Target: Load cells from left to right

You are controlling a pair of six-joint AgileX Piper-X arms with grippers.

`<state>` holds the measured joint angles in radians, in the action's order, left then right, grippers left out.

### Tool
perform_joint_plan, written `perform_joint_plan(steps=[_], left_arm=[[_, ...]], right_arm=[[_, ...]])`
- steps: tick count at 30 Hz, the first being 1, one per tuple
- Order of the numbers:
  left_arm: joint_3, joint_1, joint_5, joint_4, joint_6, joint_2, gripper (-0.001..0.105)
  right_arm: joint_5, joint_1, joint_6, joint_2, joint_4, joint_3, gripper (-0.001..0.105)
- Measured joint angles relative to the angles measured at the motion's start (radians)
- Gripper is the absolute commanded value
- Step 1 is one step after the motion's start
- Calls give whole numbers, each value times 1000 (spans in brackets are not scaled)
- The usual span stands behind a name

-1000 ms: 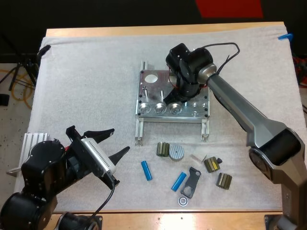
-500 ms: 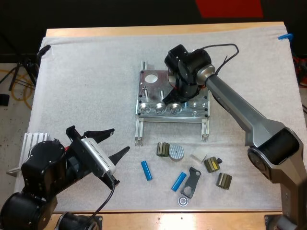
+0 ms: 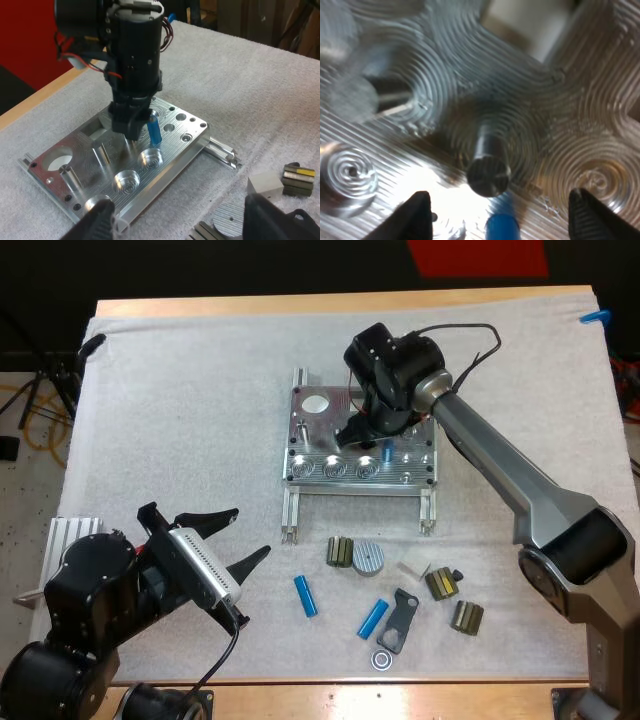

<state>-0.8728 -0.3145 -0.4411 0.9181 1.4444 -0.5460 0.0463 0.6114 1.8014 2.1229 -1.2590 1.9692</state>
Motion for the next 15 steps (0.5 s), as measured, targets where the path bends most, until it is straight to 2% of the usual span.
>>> perform_joint_plan(steps=[7,15], left_arm=[[0,0,0,0,8,-15,54],[0,0,-2,0,18,-136,54]], right_arm=[[-2,0,-1,-133,7,-11,55],[-2,0,4,-458,65,-147,55]])
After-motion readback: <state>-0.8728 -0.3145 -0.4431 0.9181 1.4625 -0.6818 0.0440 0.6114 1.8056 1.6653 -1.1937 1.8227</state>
